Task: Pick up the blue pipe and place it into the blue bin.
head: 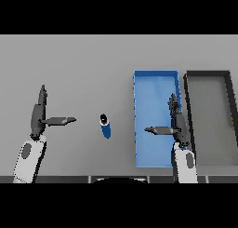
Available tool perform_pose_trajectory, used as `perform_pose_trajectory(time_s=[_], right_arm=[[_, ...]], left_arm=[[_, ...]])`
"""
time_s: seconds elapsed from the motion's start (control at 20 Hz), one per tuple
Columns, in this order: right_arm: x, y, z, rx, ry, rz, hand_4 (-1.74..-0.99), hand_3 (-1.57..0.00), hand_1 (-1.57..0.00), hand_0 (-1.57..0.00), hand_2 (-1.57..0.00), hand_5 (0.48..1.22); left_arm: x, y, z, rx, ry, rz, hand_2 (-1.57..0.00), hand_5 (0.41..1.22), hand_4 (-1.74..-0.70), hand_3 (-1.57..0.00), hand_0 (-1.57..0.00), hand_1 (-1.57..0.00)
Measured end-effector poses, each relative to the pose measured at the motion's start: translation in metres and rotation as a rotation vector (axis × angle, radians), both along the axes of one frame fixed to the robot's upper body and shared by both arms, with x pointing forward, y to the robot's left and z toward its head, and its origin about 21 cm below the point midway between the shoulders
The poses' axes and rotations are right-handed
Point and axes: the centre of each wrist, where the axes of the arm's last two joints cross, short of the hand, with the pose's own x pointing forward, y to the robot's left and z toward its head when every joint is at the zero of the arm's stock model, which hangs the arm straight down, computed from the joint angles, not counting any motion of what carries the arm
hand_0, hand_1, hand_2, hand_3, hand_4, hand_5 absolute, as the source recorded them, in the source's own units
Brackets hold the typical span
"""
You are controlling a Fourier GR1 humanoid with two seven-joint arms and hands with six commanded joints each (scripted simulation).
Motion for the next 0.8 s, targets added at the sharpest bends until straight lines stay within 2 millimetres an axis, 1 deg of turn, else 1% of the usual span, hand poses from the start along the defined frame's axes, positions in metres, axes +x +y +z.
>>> perform_pose_trajectory(time_s=[0.3, 0.35, 0.4, 0.45, 0.5, 0.55, 0.6, 0.65, 0.7, 0.75, 0.8], right_arm=[[0.005, -0.007, 0.001, -0.008, 0.012, -0.006, -1.205, 0.0, 0.0, 0.0, 0.0, 0.629], [-0.005, -0.019, 0.005, -0.145, -0.092, 0.029, -1.201, 0.0, 0.0, 0.0, 0.0, 0.628], [-0.012, -0.026, 0.007, -0.223, -0.125, 0.054, -1.197, 0.0, 0.0, 0.0, 0.0, 0.627], [-0.016, -0.026, 0.01, -0.267, -0.145, 0.075, -1.197, 0.0, 0.0, 0.0, 0.0, 0.626], [-0.021, -0.025, 0.011, -0.287, -0.157, 0.094, -1.193, 0.0, 0.0, 0.0, 0.0, 0.622], [-0.023, -0.026, 0.01, -0.302, -0.135, 0.095, -1.196, 0.0, 0.0, 0.0, 0.0, 0.623], [-0.021, -0.027, 0.013, -0.309, -0.124, 0.088, -1.206, 0.0, 0.0, 0.0, 0.0, 0.625], [-0.024, -0.025, 0.016, -0.308, -0.144, 0.099, -1.203, 0.0, 0.0, 0.0, 0.0, 0.625], [-0.027, -0.024, 0.015, -0.311, -0.146, 0.101, -1.197, 0.0, 0.0, 0.0, 0.0, 0.621], [-0.025, -0.025, 0.015, -0.312, -0.122, 0.098, -1.192, 0.0, 0.0, 0.0, 0.0, 0.621], [-0.024, -0.025, 0.015, -0.316, -0.12, 0.099, -1.181, 0.0, 0.0, 0.0, 0.0, 0.619]], left_arm=[[0.005, -0.005, 0.002, 0.0, -0.006, 0.002, 0.0, 0.593, -0.97, 0.0, 0.0, 0.0], [-0.006, 0.009, -0.003, 0.079, -0.016, -0.114, 0.0, 0.592, -0.96, 0.0, 0.0, 0.0], [-0.011, 0.02, -0.005, 0.121, -0.002, -0.19, 0.0, 0.59, -0.96, 0.0, 0.0, 0.0], [-0.013, 0.027, -0.005, 0.152, 0.009, -0.23, 0.0, 0.59, -0.96, 0.0, 0.0, 0.0], [-0.015, 0.03, -0.004, 0.163, 0.0, -0.267, 0.0, 0.592, -0.96, 0.0, 0.0, 0.0], [-0.014, 0.035, -0.004, 0.168, 0.015, -0.279, 0.0, 0.595, -0.96, 0.0, 0.0, 0.0], [-0.014, 0.033, -0.007, 0.167, 0.022, -0.294, 0.0, 0.594, -0.96, 0.0, 0.0, 0.0], [-0.012, 0.031, -0.004, 0.161, 0.01, -0.31, 0.0, 0.593, -0.96, 0.0, 0.0, 0.0], [-0.014, 0.031, -0.006, 0.147, 0.004, -0.337, 0.0, 0.594, -0.97, 0.0, 0.0, 0.0], [-0.015, 0.033, -0.003, 0.139, -0.01, -0.372, 0.0, 0.584, -0.98, 0.0, 0.0, 0.0], [-0.02, 0.034, -0.003, 0.143, -0.001, -0.416, 0.0, 0.573, -0.99, 0.0, 0.0, 0.0]])
